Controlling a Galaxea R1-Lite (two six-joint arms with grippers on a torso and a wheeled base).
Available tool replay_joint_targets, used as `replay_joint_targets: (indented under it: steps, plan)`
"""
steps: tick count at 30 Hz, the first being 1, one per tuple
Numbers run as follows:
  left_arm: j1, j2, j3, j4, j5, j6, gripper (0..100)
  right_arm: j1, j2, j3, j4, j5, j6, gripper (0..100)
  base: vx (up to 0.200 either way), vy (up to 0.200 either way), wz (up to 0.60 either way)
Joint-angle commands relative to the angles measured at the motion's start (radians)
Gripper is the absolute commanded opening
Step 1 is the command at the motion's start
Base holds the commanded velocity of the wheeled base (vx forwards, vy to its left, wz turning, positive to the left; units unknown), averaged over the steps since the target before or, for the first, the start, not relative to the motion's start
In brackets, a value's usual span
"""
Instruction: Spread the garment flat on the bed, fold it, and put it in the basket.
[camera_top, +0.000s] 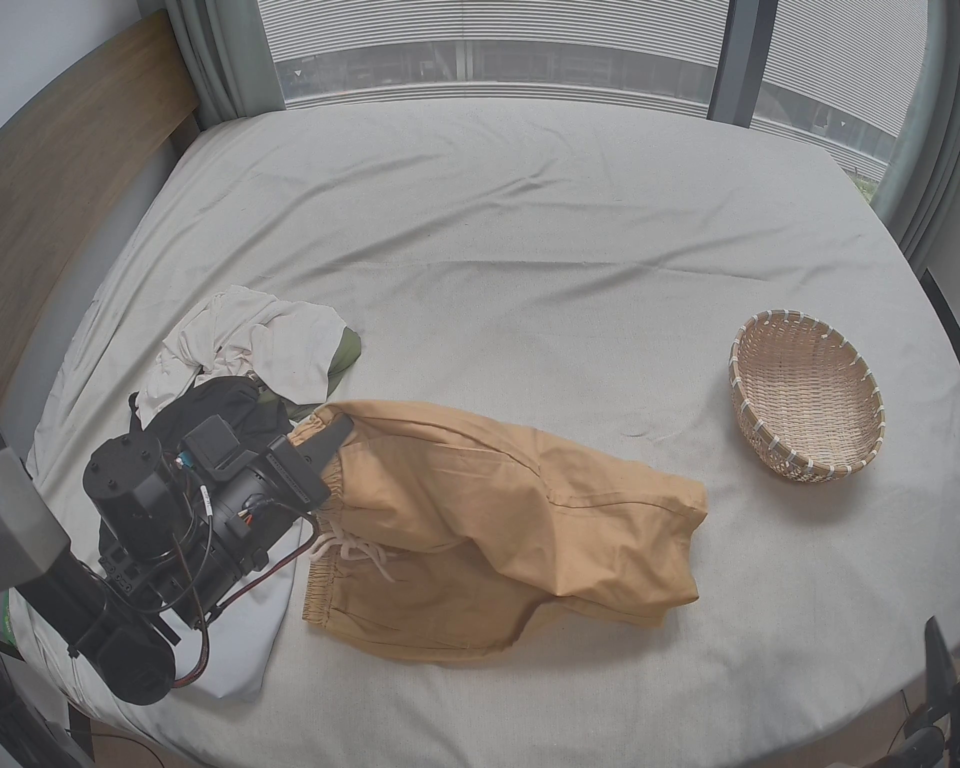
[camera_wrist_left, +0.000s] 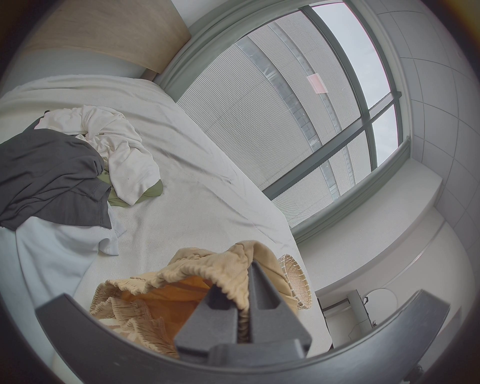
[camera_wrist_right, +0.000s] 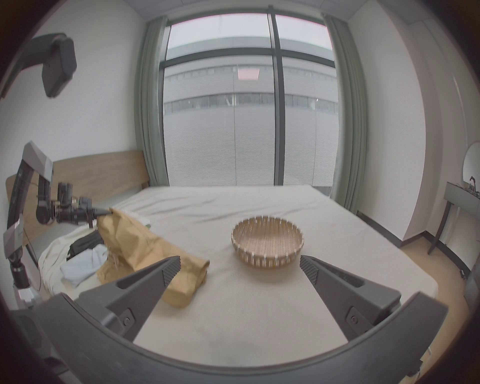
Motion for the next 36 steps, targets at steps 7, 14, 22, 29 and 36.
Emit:
replay_joint_targets:
  steps: [7, 14, 22, 29, 36]
  plan:
    - [-0.004, -0.001, -0.008, -0.001, -0.009, 0.000, 0, 0.203, 0.465, -0.252, -0.048, 0.090, 0.405, 100, 0.000, 0.000, 0.00]
    - [-0.004, -0.001, -0.010, 0.001, -0.009, 0.001, 0, 0.302, 0.818, -0.220, -0.296, 0.173, 0.581, 100, 0.000, 0.000, 0.00]
    - [-0.004, 0.000, -0.011, 0.001, -0.009, 0.003, 0, 0.295, 1.055, -0.220, -0.403, 0.202, 0.578, 100, 0.000, 0.000, 0.00]
    - [-0.003, 0.000, -0.008, 0.001, -0.009, 0.003, 0, 0.276, 1.269, -0.220, -0.489, 0.205, 0.584, 100, 0.000, 0.000, 0.00]
    - [-0.001, 0.002, -0.010, 0.001, -0.007, 0.001, 0, 0.272, 1.468, -0.217, -0.606, 0.204, 0.578, 100, 0.000, 0.000, 0.00]
